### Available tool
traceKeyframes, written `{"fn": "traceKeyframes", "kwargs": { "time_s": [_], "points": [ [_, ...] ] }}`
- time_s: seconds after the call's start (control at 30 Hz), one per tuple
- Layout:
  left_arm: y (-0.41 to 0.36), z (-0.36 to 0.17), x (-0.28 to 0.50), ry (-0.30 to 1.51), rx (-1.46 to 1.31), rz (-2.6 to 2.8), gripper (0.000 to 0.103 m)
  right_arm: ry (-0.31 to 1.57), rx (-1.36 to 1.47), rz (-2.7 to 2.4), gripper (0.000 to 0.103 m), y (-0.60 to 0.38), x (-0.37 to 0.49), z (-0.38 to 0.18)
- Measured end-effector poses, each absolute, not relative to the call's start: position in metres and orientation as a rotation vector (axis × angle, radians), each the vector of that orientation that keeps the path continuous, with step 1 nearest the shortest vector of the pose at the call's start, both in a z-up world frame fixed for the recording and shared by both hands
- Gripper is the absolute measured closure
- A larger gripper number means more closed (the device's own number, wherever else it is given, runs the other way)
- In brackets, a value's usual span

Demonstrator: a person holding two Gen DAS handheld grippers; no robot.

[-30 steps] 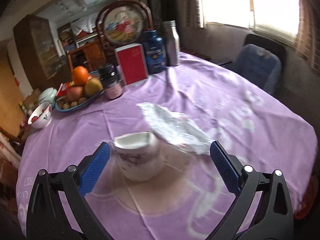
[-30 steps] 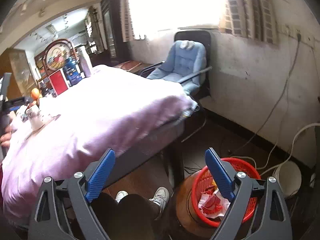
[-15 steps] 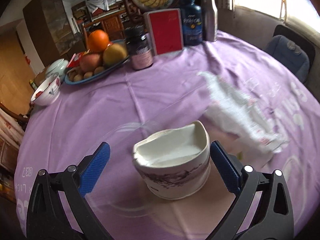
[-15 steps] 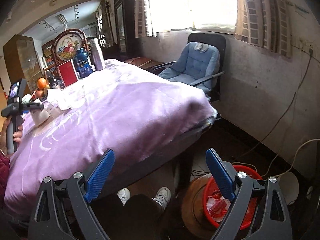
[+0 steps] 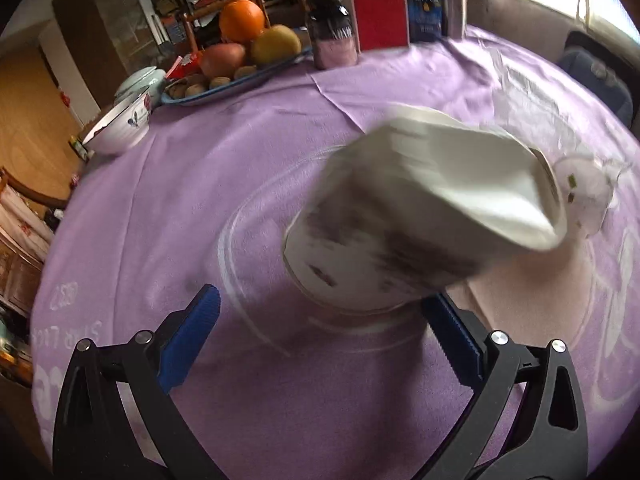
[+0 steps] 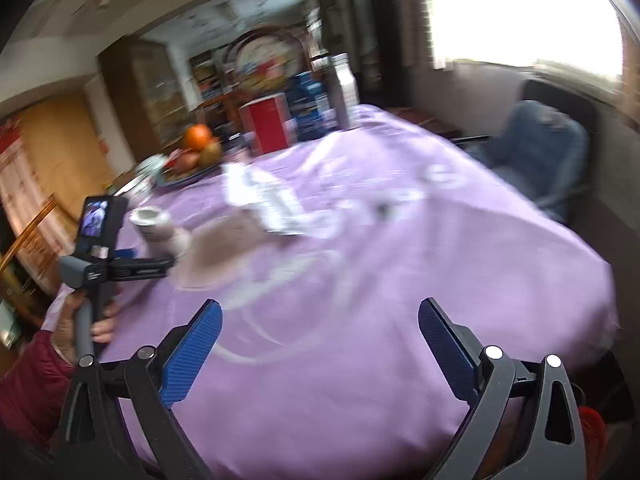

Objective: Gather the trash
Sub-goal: 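Grasp the white paper cup rim with the left gripper while the right grasps the white tissue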

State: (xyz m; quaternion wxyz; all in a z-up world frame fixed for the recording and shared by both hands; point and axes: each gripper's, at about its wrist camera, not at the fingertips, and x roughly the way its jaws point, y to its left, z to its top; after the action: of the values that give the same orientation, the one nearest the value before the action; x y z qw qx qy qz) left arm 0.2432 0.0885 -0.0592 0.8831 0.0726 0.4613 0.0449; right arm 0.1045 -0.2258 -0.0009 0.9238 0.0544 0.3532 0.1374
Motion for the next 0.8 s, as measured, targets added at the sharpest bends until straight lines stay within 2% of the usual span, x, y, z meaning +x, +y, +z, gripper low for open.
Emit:
{"fn": "traceKeyframes", "kwargs": {
  "time_s": [0.13,0.33,0.57,0.8],
  "points": [
    [0.107,-0.064,0.249,1.02,0.002,0.05,0.005,0.739,0.032,0.328,0.006,-0.178,0.137,-0.003],
    [0.102,-0.065,0.245,0.984,0.0,0.076,0.005,0.753,0.033,0.351,0.006,-0.148,0.197,-0.005],
    [0.103,-0.064,0.243,0.978,-0.005,0.077,0.005,0.796,0.15,0.338,0.006,-0.141,0.278,-0.017],
    [0.103,-0.064,0.243,0.978,-0.004,0.075,0.005,0.894,0.271,0.335,0.006,-0.157,0.33,-0.053]
  ]
}}
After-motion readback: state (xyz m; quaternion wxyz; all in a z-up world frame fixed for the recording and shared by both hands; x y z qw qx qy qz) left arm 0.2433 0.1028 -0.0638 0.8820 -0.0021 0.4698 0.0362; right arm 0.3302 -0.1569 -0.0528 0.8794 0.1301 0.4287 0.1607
